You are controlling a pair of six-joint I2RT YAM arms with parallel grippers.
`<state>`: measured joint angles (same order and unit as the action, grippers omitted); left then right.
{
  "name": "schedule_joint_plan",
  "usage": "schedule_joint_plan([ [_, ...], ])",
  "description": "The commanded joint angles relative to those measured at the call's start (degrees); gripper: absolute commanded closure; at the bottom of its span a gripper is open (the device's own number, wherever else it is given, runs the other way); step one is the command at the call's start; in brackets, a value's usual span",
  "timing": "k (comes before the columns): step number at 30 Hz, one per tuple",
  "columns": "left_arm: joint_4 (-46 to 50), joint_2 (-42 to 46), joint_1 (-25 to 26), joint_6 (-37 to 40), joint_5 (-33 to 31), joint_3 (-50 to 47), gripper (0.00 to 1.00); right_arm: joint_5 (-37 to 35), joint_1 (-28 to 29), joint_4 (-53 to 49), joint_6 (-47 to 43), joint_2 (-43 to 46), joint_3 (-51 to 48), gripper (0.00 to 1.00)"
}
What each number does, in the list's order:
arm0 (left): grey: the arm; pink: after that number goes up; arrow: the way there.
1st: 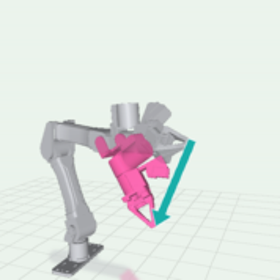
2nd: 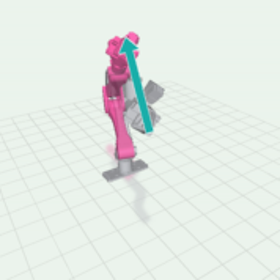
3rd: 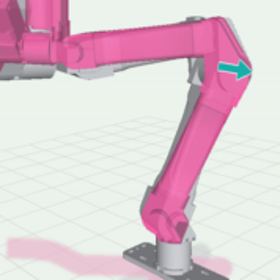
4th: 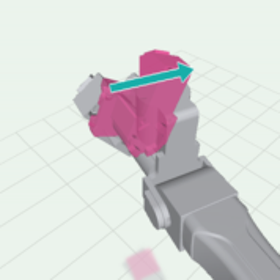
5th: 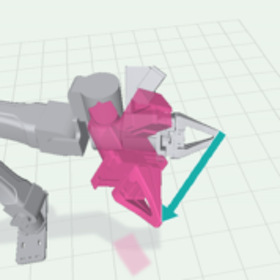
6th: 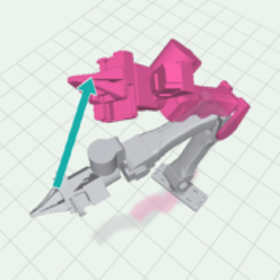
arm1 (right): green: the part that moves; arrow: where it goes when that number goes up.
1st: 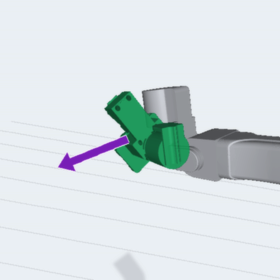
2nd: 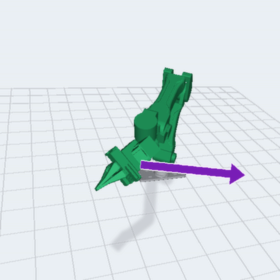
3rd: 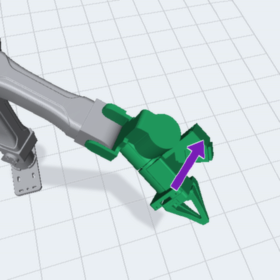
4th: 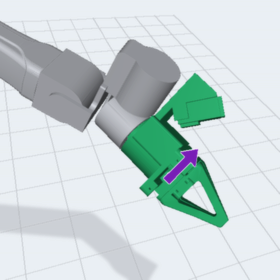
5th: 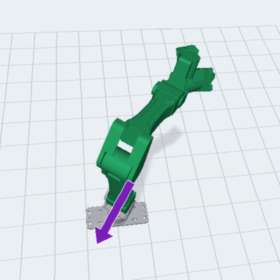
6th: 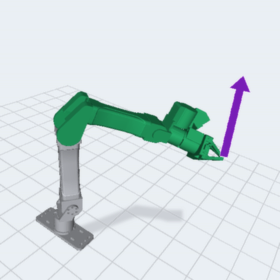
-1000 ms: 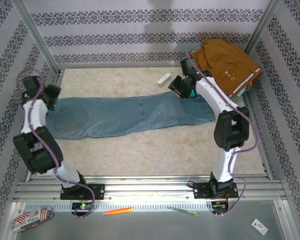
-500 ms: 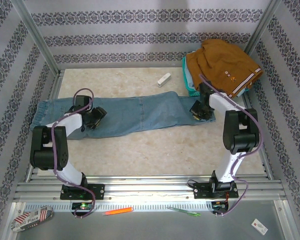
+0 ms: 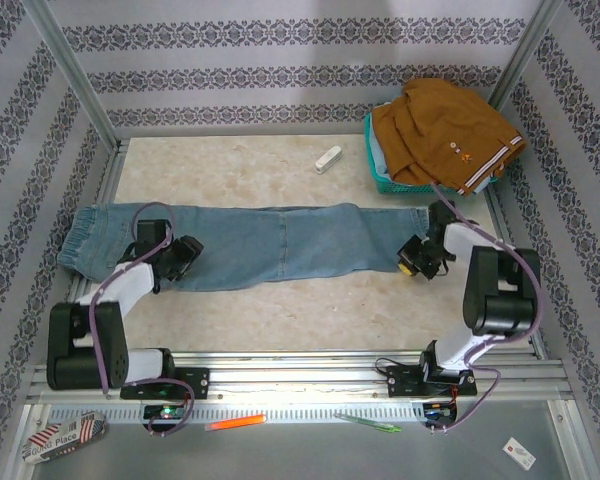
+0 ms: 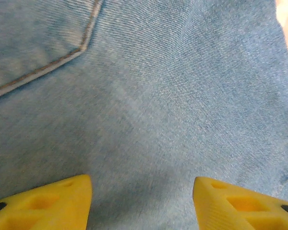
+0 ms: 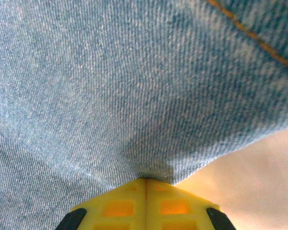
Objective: Fold and stack the trousers
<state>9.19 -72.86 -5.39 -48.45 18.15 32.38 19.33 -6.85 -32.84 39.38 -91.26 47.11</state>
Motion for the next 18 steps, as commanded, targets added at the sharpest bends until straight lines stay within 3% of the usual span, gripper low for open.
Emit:
schedule_joint_plan([
  [1, 7.09, 6.43, -0.84, 1.10, -1.20, -1.32, 0.42, 4.49, -0.53, -3.54, -1.26, 6.54, -4.26, 1.00],
  [4, 9.80, 8.09, -1.90, 2.36, -0.31, -0.07, 0.41, 1.24, -1.83, -8.22, -3.35, 11.82, -0.98, 0.98],
  [9, 9.90, 5.24, -2.20, 3.09, 2.85, 4.40, 0.42, -8.57, -3.69, -14.15, -8.08, 12.48, 10.15, 0.66],
  [11, 8.64, 3.96, -2.13, 2.71, 3.82, 5.64, 0.42, -11.91, -3.91, -12.84, -10.20, 9.46, 13.98, 0.58],
  [18, 4.51, 0.10, -0.55, 0.90, 6.92, 6.25, 0.42, -7.76, -5.72, -17.25, -16.40, -10.73, 30.93, 0.56],
])
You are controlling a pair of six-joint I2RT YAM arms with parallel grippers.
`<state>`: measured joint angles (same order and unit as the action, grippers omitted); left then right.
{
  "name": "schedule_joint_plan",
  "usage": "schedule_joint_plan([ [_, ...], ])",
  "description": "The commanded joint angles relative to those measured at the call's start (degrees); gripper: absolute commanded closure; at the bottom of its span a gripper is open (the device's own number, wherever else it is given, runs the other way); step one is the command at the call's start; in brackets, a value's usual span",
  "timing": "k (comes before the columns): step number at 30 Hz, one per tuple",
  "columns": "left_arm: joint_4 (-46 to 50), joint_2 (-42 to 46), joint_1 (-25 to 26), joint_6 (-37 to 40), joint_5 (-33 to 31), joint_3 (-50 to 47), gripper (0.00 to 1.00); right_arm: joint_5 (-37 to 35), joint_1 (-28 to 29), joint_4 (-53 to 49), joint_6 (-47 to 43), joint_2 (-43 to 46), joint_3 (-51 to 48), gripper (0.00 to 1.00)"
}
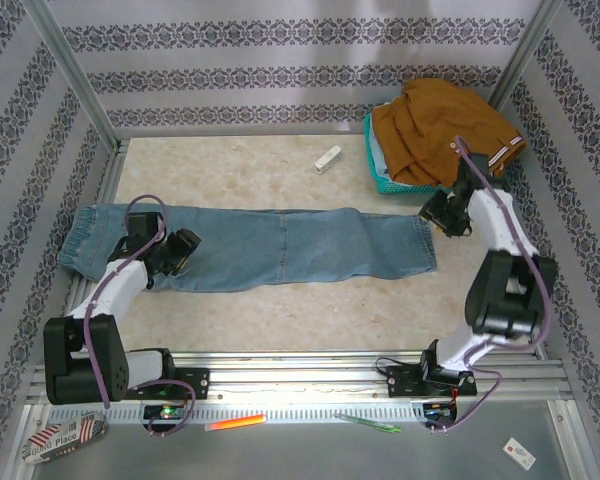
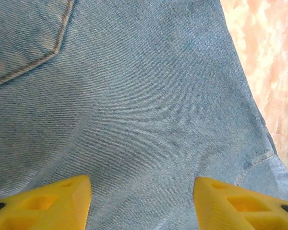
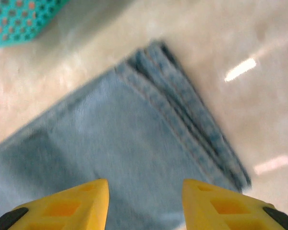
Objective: Fold and stack the trousers
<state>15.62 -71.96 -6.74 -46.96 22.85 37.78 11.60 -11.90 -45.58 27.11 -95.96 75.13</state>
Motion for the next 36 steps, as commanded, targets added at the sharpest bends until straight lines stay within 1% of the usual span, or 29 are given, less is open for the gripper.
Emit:
schedule_joint_plan([
  [1, -2.22, -0.75, 0.91, -0.83, 2.33, 0.43, 0.42, -0.23, -0.66, -4.43, -4.54, -8.31, 3.89, 0.56],
  [3, -2.92, -0.64, 0.90, -1.08, 2.63, -0.20, 0.42, 0.43, -0.62, -3.99, -5.40, -12.13, 5.06, 0.56],
  [6, -3.46, -1.32, 1.02, -1.08, 3.50, -0.34, 0.42, 2.00, -0.44, -5.10, -6.48, -16.45, 6.19, 0.59],
  [7, -3.36, -1.74, 1.01, -0.94, 3.59, -0.10, 0.42, 1.42, -0.40, -4.68, -6.21, -17.14, 5.49, 0.60],
  [9, -3.47, -2.53, 0.99, -0.59, 3.94, 0.35, 0.42, 2.60, -0.37, -3.76, -5.87, -17.85, 3.96, 0.65],
  [12, -3.62, -3.30, 1.01, -0.50, 4.00, 0.73, 0.42, 2.59, 0.12, -1.65, -5.45, -17.16, 1.27, 0.72],
  [13, -3.81, -3.57, 0.99, -0.50, 4.04, 0.88, 0.42, 2.38, 0.13, -1.72, -5.53, -17.28, 1.24, 0.76],
  [14, -3.91, -3.81, 1.00, -0.59, 4.09, 0.95, 0.42, 1.79, 0.13, -2.07, -5.53, -17.33, 1.48, 0.83],
  [15, -4.00, -4.01, 0.98, -0.59, 4.13, 1.06, 0.42, 0.92, 0.12, -2.25, -5.39, -17.05, 1.57, 0.88],
  [17, -3.84, -4.20, 0.99, -0.50, 4.21, 1.32, 0.42, 0.61, 0.08, -1.80, -5.12, -15.67, 1.24, 0.98],
  [18, -3.86, -4.17, 0.95, -0.58, 4.14, 1.30, 0.42, 0.27, -0.04, -1.92, -4.97, -15.05, 1.31, 1.00],
  [22, -3.55, -4.16, 1.00, -0.50, 3.87, 1.71, 0.42, -1.02, -0.02, -2.13, -4.69, -11.42, 1.50, 1.00],
  [25, -3.44, -4.39, 1.03, -0.72, 4.02, 2.19, 0.42, -3.92, -0.41, -2.14, -3.38, -8.20, 1.19, 1.00],
  [29, -3.51, -4.40, 1.15, -1.10, 3.94, 3.03, 0.43, -5.77, -3.07, -0.64, -1.20, -3.55, -1.56, 1.00],
  [32, -3.92, -4.99, 1.51, -1.45, 3.77, 3.62, 0.43, -6.08, -4.60, 0.03, -1.09, -2.06, -3.56, 1.00],
  [34, -4.72, -6.03, 2.05, -1.98, 3.60, 4.33, 0.43, -5.88, -5.29, 0.65, -1.35, -2.65, -4.67, 1.00],
  [35, -5.06, -6.76, 2.45, -2.33, 3.60, 4.87, 0.43, -5.88, -5.56, 0.92, -1.42, -3.68, -4.73, 0.92],
  [36, -5.50, -7.51, 2.97, -2.56, 3.56, 5.56, 0.43, -5.53, -5.72, 0.43, -1.70, -5.02, -4.23, 0.77],
])
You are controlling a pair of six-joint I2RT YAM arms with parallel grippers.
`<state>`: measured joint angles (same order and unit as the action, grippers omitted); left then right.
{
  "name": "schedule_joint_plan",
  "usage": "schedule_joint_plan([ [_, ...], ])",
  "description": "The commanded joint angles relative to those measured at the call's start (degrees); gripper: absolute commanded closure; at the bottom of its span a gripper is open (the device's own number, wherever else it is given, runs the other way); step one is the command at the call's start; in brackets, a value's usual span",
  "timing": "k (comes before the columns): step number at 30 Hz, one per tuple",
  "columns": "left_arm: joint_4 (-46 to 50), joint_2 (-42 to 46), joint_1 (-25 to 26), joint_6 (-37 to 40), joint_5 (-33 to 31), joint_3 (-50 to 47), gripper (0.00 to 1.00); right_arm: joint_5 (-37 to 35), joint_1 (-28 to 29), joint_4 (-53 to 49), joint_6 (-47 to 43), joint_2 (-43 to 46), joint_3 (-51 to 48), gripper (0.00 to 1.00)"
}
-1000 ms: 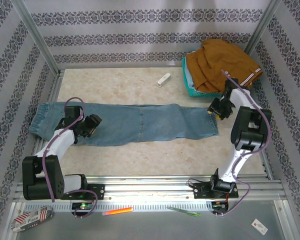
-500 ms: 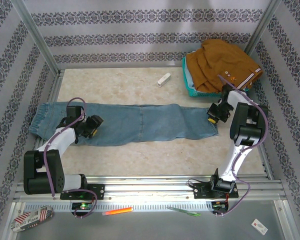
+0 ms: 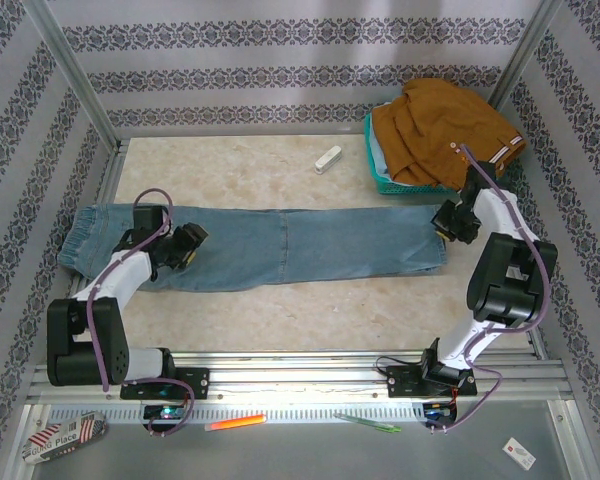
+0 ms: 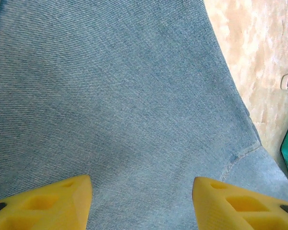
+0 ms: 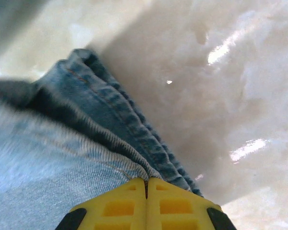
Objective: Fold and stack the trousers
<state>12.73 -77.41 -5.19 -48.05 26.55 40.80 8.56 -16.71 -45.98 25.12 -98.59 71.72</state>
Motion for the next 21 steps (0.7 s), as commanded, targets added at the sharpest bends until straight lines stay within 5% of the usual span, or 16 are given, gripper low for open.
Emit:
schedule_joint_plan([
  [1, -2.85, -2.80, 1.90, -1.68, -0.09, 3.15, 0.43, -2.58, -0.87, -0.10, 0.39, -3.62, -0.12, 0.67],
  [8, -0.67, -7.46, 8.04, -1.00, -2.32, 11.81, 0.41, -1.61, 2.20, -0.16, 2.13, 1.97, -1.10, 0.60],
  [12, -1.44, -10.79, 15.37, -1.47, -4.60, 14.48, 0.41, 0.65, 16.07, 2.95, 6.18, 6.00, -3.85, 0.61],
  [16, -4.44, -15.43, 20.30, -3.38, -5.14, 14.52, 0.41, 5.21, 27.14, 5.70, 9.67, -0.48, -2.21, 0.65],
  [21, -7.44, -18.47, 19.29, -3.40, -6.88, 12.21, 0.40, 7.02, 28.04, 6.23, 8.71, -9.58, 0.14, 0.65],
])
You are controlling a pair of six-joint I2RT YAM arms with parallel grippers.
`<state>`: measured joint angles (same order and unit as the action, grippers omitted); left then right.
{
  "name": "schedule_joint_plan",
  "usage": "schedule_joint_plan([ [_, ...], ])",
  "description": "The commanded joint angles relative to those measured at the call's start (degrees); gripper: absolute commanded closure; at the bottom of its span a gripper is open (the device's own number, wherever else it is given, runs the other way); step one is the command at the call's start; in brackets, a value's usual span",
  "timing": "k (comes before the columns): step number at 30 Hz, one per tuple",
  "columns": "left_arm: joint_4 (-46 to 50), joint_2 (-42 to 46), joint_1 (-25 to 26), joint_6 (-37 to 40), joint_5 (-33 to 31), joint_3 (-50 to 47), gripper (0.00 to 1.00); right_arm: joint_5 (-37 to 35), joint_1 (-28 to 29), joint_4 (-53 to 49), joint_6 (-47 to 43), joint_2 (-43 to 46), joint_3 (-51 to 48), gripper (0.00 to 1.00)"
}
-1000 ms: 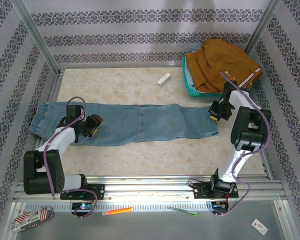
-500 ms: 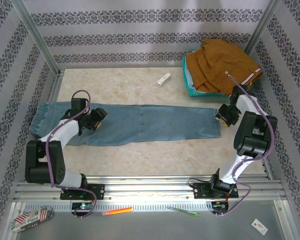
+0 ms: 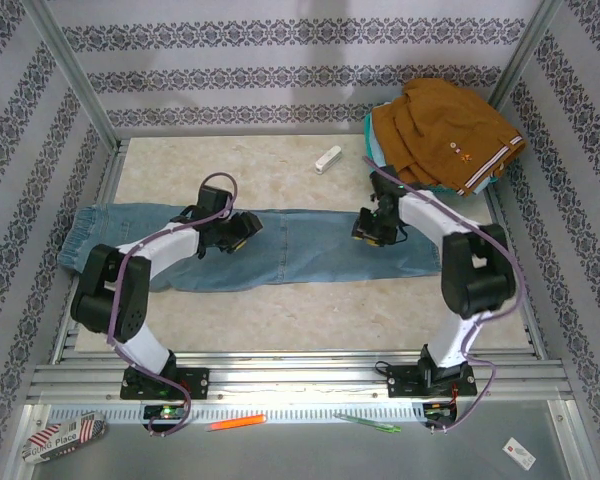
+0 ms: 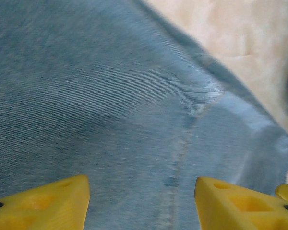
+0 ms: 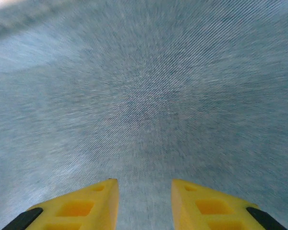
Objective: Fold and stack the trousers
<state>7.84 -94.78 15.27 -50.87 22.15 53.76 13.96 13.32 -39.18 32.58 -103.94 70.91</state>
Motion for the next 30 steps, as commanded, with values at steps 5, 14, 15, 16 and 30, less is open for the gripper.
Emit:
schedule_joint_plan([
  [5, -3.53, -0.62, -4.92, -0.27, -2.73, -4.80, 0.40, 8.33, -7.12, 1.12, 1.60, -6.25, -1.79, 0.63],
  [14, -1.27, 6.85, -10.65, 2.79, 0.93, -10.21, 0.39, 11.93, -11.10, -0.37, -0.32, 2.81, -2.10, 0.61],
  [15, 0.87, 8.49, -10.63, 3.72, 0.73, -9.70, 0.39, 10.98, -11.50, -1.26, -0.73, 4.79, -1.52, 0.61],
  [16, 2.27, 10.09, -10.62, 4.50, 0.78, -9.42, 0.39, 9.61, -11.84, -1.74, -1.33, 6.51, -1.32, 0.60],
  [30, 7.21, 16.92, -10.65, 7.60, 3.58, -12.22, 0.36, 3.35, -29.91, -7.67, -11.56, 0.46, 2.91, 0.31],
])
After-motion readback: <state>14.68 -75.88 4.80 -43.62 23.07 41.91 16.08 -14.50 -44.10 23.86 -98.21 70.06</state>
